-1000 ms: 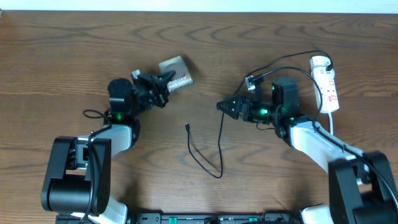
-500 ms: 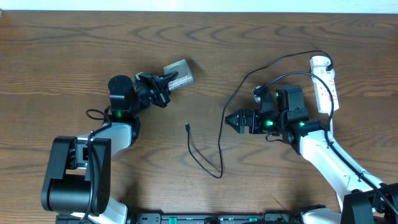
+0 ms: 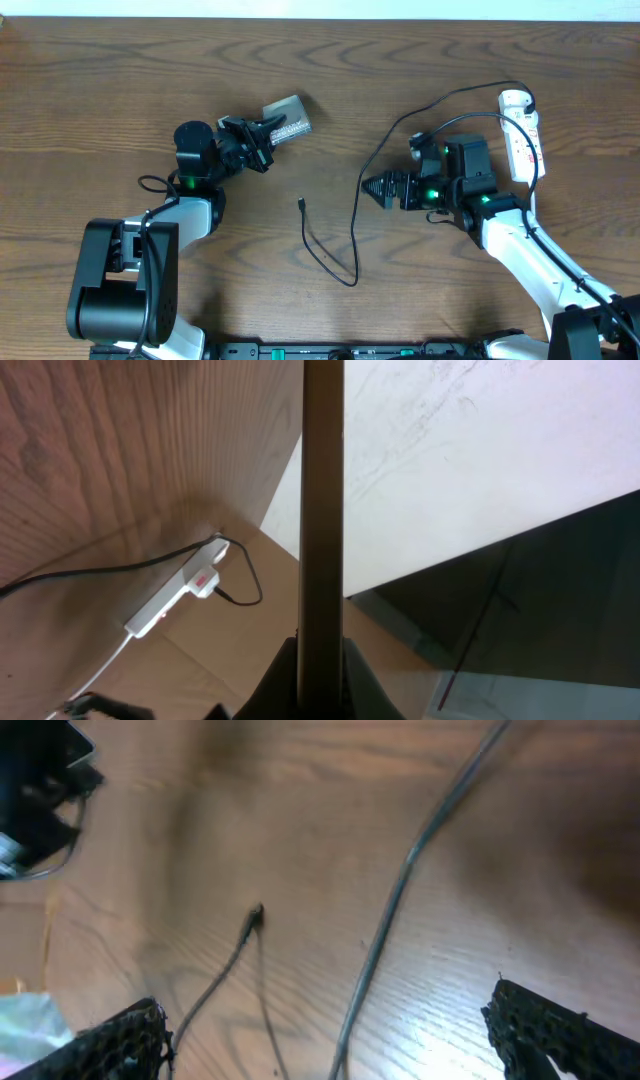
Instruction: Plug charger to phone and switch on socket
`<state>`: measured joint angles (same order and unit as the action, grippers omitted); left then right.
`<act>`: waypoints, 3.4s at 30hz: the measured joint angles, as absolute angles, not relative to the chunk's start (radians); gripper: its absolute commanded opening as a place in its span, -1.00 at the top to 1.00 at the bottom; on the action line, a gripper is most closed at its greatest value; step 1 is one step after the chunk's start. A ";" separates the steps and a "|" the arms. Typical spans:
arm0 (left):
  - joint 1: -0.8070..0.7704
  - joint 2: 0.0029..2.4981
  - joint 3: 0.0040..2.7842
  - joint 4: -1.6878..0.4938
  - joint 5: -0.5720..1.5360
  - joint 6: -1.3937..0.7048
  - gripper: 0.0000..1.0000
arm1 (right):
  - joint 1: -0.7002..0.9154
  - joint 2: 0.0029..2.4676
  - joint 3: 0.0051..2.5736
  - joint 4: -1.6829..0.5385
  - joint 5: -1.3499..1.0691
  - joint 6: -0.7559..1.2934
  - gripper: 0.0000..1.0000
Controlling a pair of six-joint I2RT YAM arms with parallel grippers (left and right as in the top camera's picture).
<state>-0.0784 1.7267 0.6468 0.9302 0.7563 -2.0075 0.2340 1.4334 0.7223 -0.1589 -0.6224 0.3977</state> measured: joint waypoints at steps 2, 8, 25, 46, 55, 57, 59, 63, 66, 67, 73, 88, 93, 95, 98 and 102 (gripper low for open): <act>-0.078 1.727 0.647 0.930 0.757 -2.005 0.85 | 0.242 1.432 0.723 -0.081 -0.666 0.412 -0.99; -0.078 1.727 0.647 0.930 0.756 -1.974 0.86 | 0.461 1.431 0.735 -0.072 -0.604 0.409 -0.96; -0.016 1.727 0.647 0.899 0.781 -1.910 0.85 | 0.793 1.633 1.040 -0.333 -0.162 0.270 -0.42; 0.019 1.727 0.647 0.899 0.808 -1.876 0.86 | 0.889 1.853 1.112 -0.363 0.057 0.251 0.07; 0.019 1.727 0.647 0.899 0.816 -1.863 0.86 | 0.889 1.866 1.133 -0.400 0.072 0.330 -0.07; 0.019 1.727 0.647 0.899 0.818 -1.861 0.86 | 0.889 1.869 1.180 -0.449 0.072 0.372 -0.11; 0.019 1.727 0.647 0.899 0.822 -1.858 0.86 | 0.889 1.871 1.230 -0.501 0.076 0.399 -0.11; 0.019 1.727 0.647 0.899 0.827 -1.858 0.85 | 0.889 1.871 1.343 -0.609 0.088 0.444 -0.05; 0.020 1.727 0.647 0.899 0.830 -1.858 0.86 | 0.889 1.871 1.386 -0.632 0.098 0.459 -0.01; 0.026 1.727 0.647 0.899 0.833 -1.858 0.86 | 0.890 1.871 1.387 -0.642 0.103 0.464 0.00; 0.078 1.727 0.647 0.899 0.842 -1.857 0.86 | 0.941 1.917 1.390 -0.631 0.141 0.466 0.02; 0.083 1.727 0.647 0.899 0.893 -1.837 0.86 | 0.971 2.098 1.505 -0.774 0.233 0.500 0.33; 0.083 1.727 0.647 0.899 0.900 -1.832 0.86 | 0.966 2.110 1.505 -0.773 0.236 0.505 0.46; 0.083 1.727 0.647 0.899 0.901 -1.831 0.86 | 0.966 2.120 1.505 -0.772 0.236 0.508 0.56; 0.083 1.727 0.647 0.899 0.902 -1.831 0.86 | 0.966 2.127 1.505 -0.770 0.236 0.513 0.68; 0.083 1.727 0.647 0.899 0.901 -1.831 0.85 | 0.955 2.127 1.505 -0.772 0.230 0.516 0.83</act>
